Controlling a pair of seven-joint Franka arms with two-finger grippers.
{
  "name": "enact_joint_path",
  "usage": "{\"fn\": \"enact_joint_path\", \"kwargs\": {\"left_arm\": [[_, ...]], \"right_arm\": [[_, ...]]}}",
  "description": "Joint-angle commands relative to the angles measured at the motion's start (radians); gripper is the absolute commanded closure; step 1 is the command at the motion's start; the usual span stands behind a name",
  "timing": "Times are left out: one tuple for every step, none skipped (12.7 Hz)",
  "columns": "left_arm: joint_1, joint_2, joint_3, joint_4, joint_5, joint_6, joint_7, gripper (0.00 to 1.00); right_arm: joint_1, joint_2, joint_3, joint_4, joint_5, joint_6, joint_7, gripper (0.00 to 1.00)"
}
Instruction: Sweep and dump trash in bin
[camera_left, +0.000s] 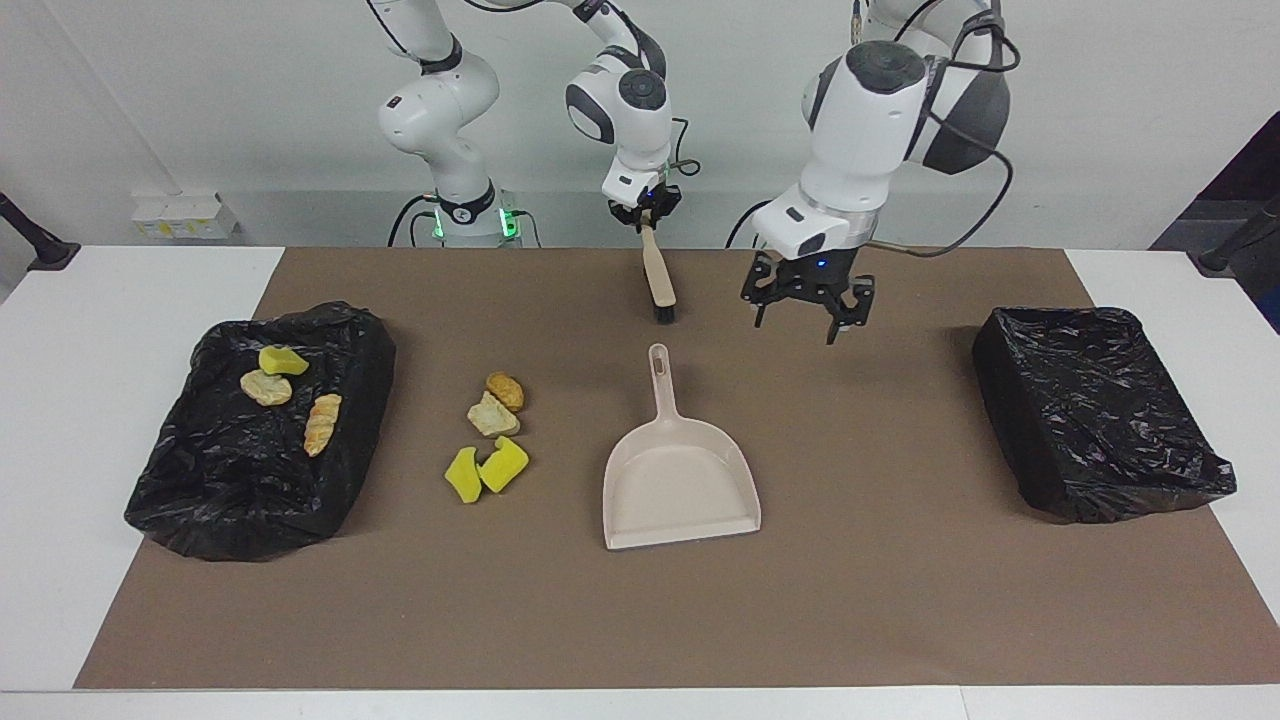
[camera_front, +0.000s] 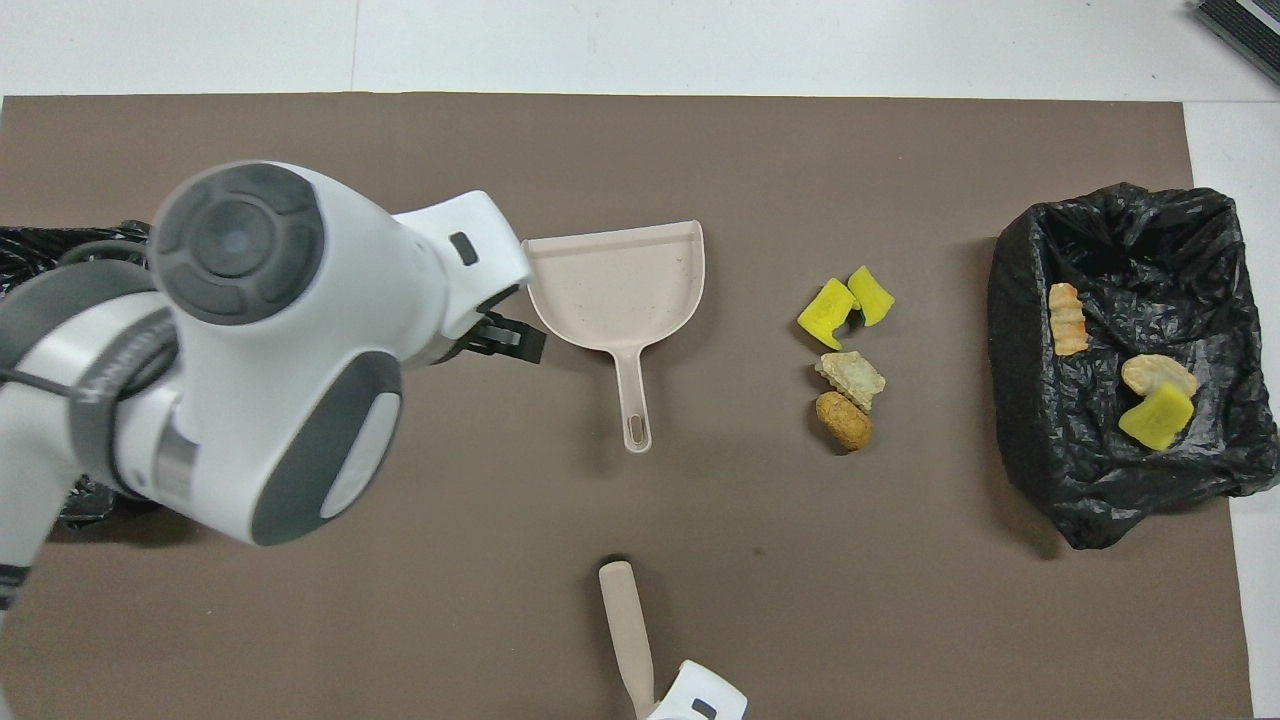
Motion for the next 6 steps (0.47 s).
{"fn": "enact_joint_path", "kwargs": {"left_arm": [[-0.105,0.082,0.018,-0.033,0.016,0.122,-0.163,0.0],[-0.129,0.098,0.018,-0.039,0.016,0.153,-0.212,0.0],[-0.163,0.124,0.018,-0.041,0.016,0.164,-0.24,0.0],[-0.177,0.15,0.018,-0.044,0.018,0.193,-0.286,0.0],[-0.189,0.158,0.018,-0.07,0.018,0.227,-0.313,0.0],[-0.191,0.163,0.018,-0.082,0.018,0.252,-0.318,0.0]], "right_arm": [[-0.02,-0.008,-0.008,0.039,0.02,-0.08,0.018,1.0],[-0.04,-0.014,-0.009,0.063,0.006,-0.13,0.016,1.0],[-0.06,-0.031,-0.012,0.08,0.001,-0.163,0.016,1.0],[-0.083,-0.061,-0.012,0.08,-0.032,-0.19,0.019,1.0],[-0.1,-0.083,-0.012,0.076,-0.08,-0.201,0.03,1.0],[-0.132,-0.097,-0.012,0.076,-0.127,-0.227,0.042,1.0]]}}
